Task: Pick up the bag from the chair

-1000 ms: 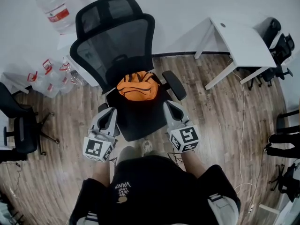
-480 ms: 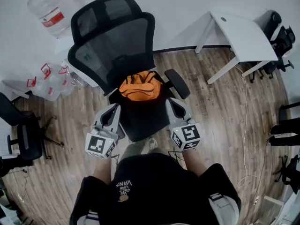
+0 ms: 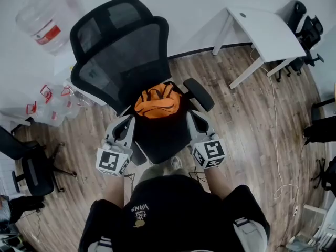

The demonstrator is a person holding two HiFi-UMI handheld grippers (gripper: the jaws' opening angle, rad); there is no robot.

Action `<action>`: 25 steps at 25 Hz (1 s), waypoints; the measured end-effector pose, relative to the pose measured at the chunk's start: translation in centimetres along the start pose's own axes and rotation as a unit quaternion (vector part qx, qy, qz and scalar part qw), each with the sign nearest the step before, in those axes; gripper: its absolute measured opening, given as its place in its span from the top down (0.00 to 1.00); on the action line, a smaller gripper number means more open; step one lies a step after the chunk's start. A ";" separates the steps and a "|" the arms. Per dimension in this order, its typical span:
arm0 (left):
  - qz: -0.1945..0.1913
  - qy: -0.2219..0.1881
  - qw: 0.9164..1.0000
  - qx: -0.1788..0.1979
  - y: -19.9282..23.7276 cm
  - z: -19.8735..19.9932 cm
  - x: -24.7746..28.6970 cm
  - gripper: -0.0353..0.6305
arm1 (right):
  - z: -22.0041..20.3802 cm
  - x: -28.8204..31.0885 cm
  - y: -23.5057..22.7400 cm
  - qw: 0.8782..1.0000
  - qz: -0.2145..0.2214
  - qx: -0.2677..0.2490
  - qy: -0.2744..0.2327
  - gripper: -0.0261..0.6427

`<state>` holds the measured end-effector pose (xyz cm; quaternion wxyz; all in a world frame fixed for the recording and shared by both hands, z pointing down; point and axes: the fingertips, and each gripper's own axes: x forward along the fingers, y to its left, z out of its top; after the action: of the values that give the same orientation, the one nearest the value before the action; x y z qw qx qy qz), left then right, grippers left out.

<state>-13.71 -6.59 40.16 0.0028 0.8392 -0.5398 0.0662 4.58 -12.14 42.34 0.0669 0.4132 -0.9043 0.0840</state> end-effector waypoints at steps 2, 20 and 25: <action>-0.004 -0.007 1.000 0.009 1.0 -0.2 0.6 0.93 | -0.3 0.8 -0.2 1.000 -0.012 -0.002 0.001 0.97; -0.037 0.039 0.998 0.028 6.6 -6.1 6.6 0.93 | -3.8 8.4 -1.5 0.999 -0.047 0.001 0.020 0.96; -0.037 0.060 0.997 0.017 7.1 -8.0 7.3 0.93 | -5.5 9.5 -2.3 0.998 -0.056 0.006 0.025 0.96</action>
<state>-18.01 -15.51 48.43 0.0231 0.8530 -0.5061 0.1255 0.39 -19.46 49.71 0.0917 0.4609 -0.8774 0.0963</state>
